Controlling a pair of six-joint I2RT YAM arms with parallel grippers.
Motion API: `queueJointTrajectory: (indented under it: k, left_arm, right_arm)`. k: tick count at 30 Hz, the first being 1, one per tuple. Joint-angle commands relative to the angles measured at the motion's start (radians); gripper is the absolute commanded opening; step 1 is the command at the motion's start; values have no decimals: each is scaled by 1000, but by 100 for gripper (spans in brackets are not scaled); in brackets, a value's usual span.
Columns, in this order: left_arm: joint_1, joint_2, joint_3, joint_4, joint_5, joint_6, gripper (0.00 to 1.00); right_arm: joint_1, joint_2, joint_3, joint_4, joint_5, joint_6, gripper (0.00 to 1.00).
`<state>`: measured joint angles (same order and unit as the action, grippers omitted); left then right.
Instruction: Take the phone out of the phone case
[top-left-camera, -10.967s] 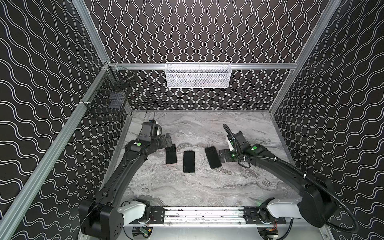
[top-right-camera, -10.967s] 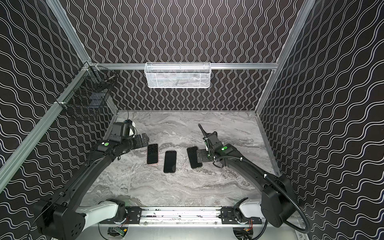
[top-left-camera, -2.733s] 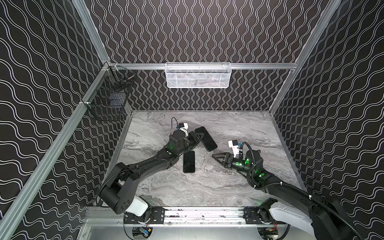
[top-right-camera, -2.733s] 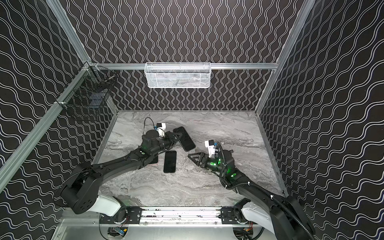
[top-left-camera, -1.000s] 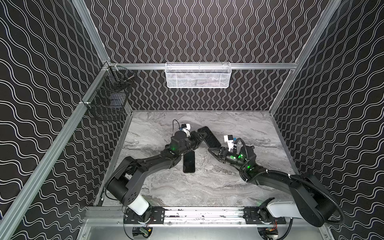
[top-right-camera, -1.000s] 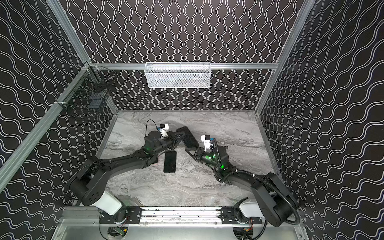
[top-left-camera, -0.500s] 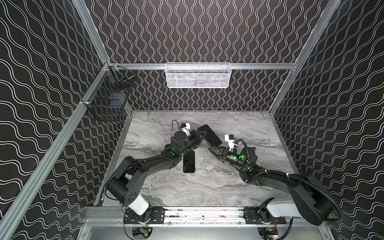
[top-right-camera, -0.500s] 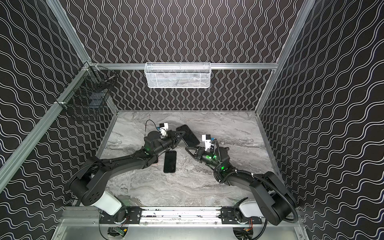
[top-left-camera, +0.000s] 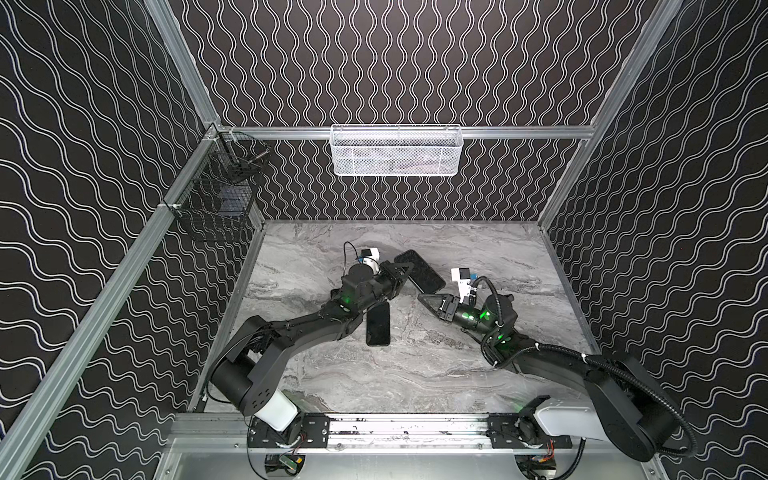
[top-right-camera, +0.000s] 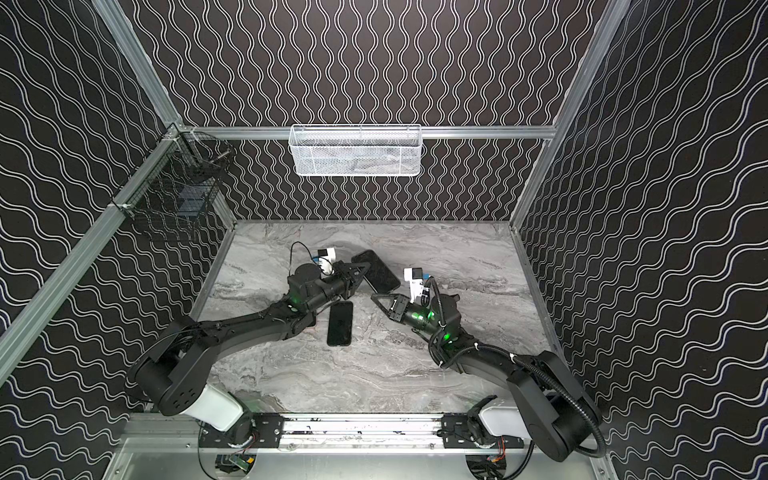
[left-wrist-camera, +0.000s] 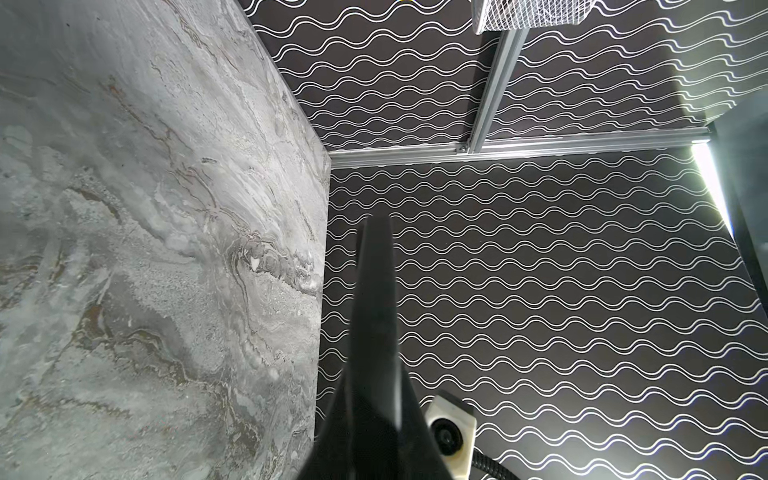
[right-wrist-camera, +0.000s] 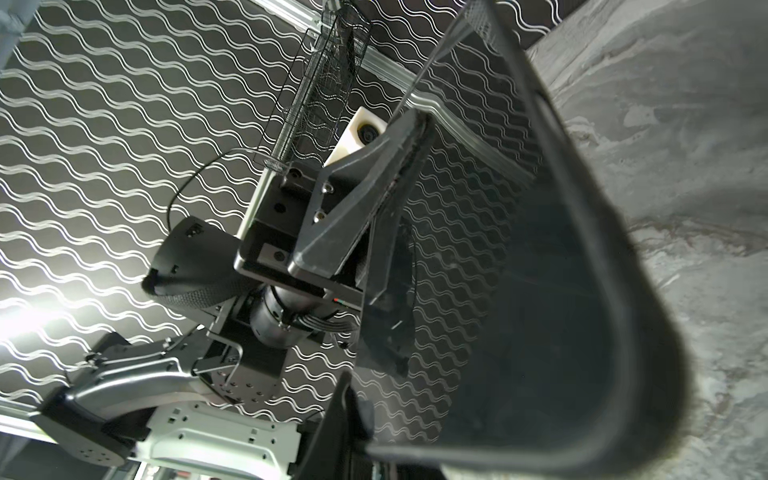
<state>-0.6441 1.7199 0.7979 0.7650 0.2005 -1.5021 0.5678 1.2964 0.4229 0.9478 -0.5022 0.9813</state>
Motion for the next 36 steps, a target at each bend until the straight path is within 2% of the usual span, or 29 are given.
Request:
queueJointTrajectory:
  k: [1, 9, 25, 32, 36]
  left_arm:
    - [-10, -11, -6, 5, -6, -9, 0]
    - [-29, -29, -21, 22, -42, -49, 0]
    - [-36, -40, -29, 59, -27, -60, 0]
    - [-36, -34, -19, 65, -2, -23, 0]
    - [-24, -36, -17, 57, 18, 7, 0]
  right_arm:
    - [4, -21, -3, -49, 73, -172, 7]
    - [17, -29, -10, -70, 91, -305, 8]
    - [20, -16, -50, -4, 92, -308, 10]
    - [20, -35, -57, 16, 45, -300, 14]
    - [18, -66, -45, -49, -13, -323, 19]
